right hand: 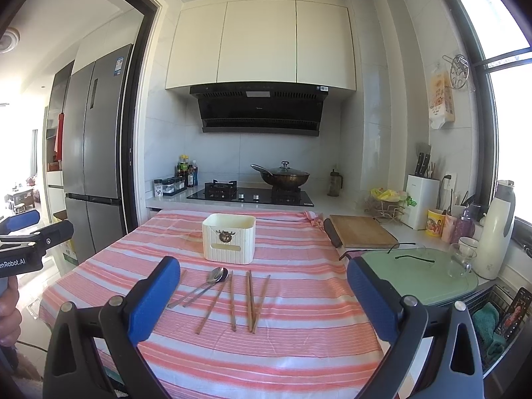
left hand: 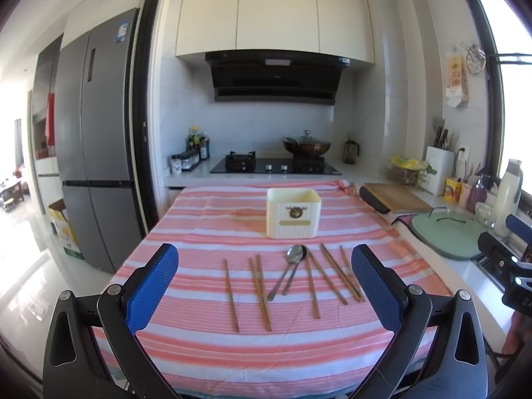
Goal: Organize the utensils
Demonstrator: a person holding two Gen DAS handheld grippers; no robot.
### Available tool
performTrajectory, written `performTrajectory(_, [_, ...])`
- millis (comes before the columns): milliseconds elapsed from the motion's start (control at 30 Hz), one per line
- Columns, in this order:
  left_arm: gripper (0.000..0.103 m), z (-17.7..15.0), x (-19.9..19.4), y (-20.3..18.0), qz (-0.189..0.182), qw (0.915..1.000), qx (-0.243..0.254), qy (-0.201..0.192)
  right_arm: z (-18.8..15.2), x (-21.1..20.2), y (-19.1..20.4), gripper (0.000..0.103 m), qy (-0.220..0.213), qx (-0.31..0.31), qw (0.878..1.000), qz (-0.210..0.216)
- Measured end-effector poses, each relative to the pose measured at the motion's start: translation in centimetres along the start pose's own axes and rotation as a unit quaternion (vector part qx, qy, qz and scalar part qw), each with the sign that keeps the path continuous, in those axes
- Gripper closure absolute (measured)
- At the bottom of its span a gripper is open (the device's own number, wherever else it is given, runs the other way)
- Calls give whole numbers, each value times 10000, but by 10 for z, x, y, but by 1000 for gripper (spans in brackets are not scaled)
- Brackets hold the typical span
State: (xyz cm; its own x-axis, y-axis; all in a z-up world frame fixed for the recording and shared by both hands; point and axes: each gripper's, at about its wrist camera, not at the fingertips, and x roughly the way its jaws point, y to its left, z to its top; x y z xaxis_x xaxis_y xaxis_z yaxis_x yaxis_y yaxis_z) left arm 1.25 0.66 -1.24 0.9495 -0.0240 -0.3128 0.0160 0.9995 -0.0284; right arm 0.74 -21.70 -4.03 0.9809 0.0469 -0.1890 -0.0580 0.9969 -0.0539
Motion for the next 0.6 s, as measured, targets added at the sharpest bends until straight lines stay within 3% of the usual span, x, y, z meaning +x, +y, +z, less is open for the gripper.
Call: performTrajectory(600, [0, -1, 13, 3, 17, 9999, -13, 120, -2, 12, 3, 1, 121, -47, 9999, -22])
